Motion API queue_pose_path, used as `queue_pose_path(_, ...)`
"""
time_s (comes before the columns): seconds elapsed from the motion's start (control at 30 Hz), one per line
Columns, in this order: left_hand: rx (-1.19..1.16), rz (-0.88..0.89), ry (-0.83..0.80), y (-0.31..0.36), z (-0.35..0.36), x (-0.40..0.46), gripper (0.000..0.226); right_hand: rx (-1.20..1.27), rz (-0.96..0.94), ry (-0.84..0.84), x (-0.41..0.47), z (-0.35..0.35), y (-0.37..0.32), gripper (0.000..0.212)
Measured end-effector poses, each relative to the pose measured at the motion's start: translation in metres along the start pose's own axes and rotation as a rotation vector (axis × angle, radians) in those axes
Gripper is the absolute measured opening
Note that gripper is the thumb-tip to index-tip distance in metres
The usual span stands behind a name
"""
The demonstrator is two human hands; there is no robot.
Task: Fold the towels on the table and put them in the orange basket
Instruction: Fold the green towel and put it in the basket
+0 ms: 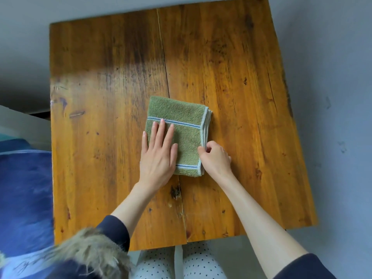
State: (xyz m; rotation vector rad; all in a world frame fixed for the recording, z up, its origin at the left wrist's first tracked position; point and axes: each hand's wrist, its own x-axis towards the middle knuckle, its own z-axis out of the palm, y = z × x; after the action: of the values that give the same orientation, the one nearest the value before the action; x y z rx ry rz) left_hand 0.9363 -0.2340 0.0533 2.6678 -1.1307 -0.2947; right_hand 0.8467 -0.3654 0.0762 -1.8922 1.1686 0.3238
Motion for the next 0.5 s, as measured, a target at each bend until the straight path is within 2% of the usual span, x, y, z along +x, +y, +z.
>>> queue_pose_path(0.1, 0.157, 0.004, -0.030, 0.000, 0.009, 0.001, 0.054, 0.045, 0.013, -0.003, 0.003, 0.001, 0.003, 0.025)
queue_pose_path(0.17, 0.190, 0.004, -0.015, 0.000, 0.014, 0.003, 0.054, 0.093, -0.001, 0.087, 0.001, 0.003, 0.002, 0.017)
queue_pose_path(0.2, 0.196, 0.001, -0.005, 0.000, 0.015, 0.003, 0.054, 0.084, -0.057, 0.215, -0.003, 0.005, 0.002, 0.014)
queue_pose_path(0.27, 0.197, -0.002, 0.010, 0.001, 0.017, 0.002, 0.054, 0.031, -0.284, 0.520, -0.012, 0.010, -0.004, 0.021)
queue_pose_path(0.3, 0.195, -0.002, 0.015, 0.002, 0.017, 0.002, 0.054, 0.004, -0.410, 0.593, -0.015, 0.013, -0.010, 0.027)
queue_pose_path(0.4, 0.165, 0.017, 0.028, 0.001, 0.016, 0.002, 0.052, -0.205, -0.626, 0.531, -0.006, 0.034, -0.026, 0.044)
queue_pose_path(0.5, 0.004, 0.022, 0.050, -0.007, 0.010, 0.001, 0.049, -0.442, -0.562, 0.463, 0.021, 0.047, -0.031, 0.049)
